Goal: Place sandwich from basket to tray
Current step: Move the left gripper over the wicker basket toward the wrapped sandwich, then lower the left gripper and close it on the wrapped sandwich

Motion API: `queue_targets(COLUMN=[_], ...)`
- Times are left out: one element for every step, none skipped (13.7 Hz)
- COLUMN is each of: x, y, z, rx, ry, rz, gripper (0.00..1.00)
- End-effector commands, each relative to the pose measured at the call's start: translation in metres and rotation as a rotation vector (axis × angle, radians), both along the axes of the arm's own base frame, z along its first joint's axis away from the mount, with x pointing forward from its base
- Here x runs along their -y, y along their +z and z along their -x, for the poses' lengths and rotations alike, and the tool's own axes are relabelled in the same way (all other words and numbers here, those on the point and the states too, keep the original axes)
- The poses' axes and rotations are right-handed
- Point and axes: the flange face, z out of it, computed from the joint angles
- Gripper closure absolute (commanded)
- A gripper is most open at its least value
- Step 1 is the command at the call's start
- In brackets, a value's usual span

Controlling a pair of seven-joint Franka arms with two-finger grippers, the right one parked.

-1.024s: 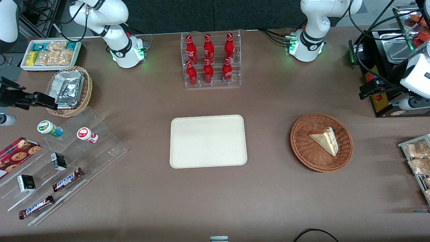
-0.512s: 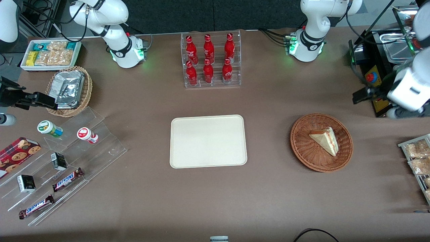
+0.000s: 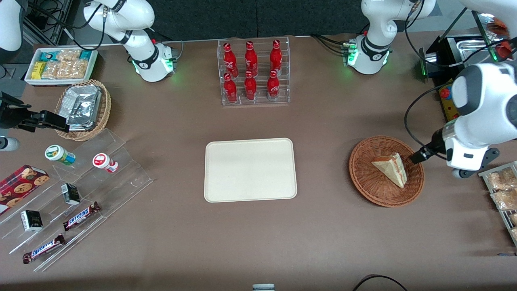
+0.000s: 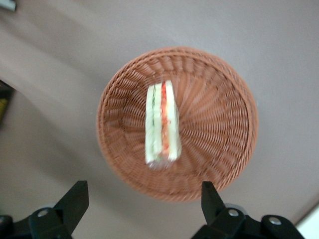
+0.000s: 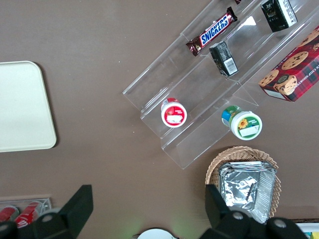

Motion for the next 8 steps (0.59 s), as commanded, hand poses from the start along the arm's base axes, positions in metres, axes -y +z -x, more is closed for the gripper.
queue_targets(x=[0.0,0.0,0.0,0.0,0.0,0.0,-0.001,0.0], y=[-0.037,-0.054,-0.068,-0.076,-0.083,-0.09,-0.096,-0.105], z=[0.029,0.035,0.041,0.044,0.045,0.05,0.055,0.06], rx=[0.068,0.095,0.121,0.143,0.145,0.135,0.145,0.154], ry=[0.132,0.173,0.21,0.236,0.255,0.257,0.258,0.257], rz=[-0.012,-0.011,-0.007,0.002,0.003,0.002,0.004,0.005], gripper=[0.0,0.0,0.0,0.0,0.0,0.0,0.0,0.0])
